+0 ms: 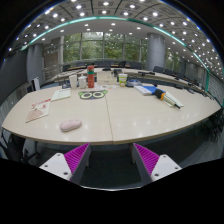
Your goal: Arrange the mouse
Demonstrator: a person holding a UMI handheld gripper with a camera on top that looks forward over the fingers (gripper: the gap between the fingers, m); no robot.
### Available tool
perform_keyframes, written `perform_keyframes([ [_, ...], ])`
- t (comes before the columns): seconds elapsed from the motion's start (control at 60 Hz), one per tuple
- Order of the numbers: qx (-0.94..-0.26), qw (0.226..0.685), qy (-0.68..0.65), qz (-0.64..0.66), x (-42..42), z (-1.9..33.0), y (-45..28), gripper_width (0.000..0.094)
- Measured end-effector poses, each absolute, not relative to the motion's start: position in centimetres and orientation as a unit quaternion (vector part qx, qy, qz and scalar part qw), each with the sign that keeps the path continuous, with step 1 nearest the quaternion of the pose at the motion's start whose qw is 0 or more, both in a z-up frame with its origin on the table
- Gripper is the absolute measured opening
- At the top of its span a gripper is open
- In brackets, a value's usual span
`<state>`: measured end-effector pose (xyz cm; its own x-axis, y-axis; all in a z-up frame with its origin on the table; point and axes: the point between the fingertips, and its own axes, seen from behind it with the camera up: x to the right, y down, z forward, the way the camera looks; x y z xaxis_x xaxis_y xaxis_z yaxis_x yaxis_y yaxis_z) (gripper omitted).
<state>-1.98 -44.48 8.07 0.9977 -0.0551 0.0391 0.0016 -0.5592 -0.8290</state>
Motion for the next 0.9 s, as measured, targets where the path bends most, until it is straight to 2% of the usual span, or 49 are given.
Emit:
perform_keyframes([
  [0.217,-0.885,0.465,-0.004,0.024,-15.0,2.8,-37.5,0.0851],
  [0.383,-0.891,0.452,-0.012,0.036,-20.5,0.6,-32.9,0.0848],
  [0.533,-0.898,0.438,-0.019,0.034,-22.8,-0.8,-29.6,0.085],
  [0.767,-0.901,0.433,-0.021,0.02,-24.3,-1.1,-24.9,0.0839],
  [0.85,-0.902,0.432,-0.02,0.014,-24.4,-1.0,-23.6,0.0806],
  [0.9,-0.902,0.431,-0.022,0.006,-24.4,-1.1,-23.0,0.0749],
])
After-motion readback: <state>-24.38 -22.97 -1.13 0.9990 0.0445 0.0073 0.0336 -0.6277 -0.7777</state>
